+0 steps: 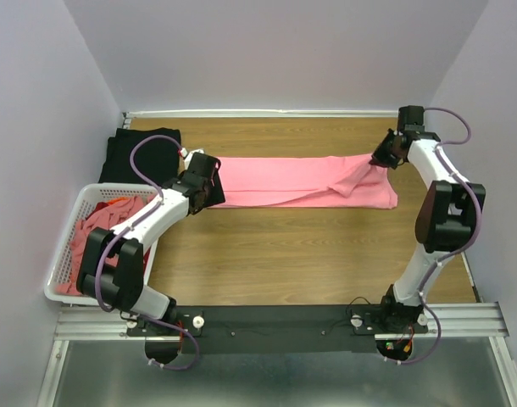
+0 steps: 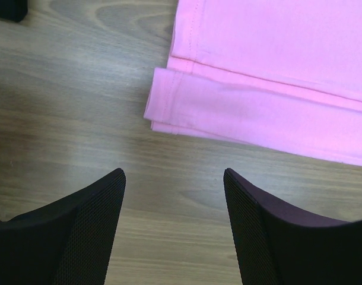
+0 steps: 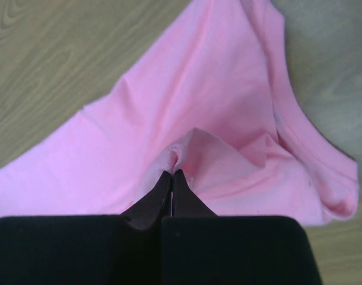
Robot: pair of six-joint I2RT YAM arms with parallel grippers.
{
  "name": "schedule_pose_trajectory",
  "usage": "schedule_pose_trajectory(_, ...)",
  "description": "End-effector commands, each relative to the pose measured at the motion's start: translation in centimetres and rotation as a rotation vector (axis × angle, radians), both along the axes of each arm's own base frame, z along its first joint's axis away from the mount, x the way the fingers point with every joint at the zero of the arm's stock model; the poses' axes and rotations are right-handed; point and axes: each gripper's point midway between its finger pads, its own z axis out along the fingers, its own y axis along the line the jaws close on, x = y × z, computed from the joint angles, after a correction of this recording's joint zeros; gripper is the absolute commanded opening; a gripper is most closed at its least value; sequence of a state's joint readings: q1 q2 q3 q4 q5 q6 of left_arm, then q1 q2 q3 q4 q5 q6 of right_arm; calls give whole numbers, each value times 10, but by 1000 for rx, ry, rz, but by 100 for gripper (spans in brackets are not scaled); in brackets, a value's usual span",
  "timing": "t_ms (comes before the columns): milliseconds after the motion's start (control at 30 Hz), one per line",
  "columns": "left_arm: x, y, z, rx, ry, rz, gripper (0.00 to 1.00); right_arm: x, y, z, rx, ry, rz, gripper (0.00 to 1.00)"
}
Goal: Fold and stack the t-shirts
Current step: Fold the tshirt
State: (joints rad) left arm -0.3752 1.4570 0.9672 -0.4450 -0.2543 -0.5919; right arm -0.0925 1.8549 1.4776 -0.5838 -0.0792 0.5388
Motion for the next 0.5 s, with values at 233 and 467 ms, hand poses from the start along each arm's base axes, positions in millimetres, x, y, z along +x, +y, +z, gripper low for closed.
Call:
schedule_pose_trajectory(233, 15, -4, -13, 14, 25, 8, 75, 61, 10, -11, 61, -47, 44, 1)
schedule_pose_trajectory(467, 23, -10, -25, -12, 50, 15, 75, 64, 8, -36, 57, -7, 36, 1)
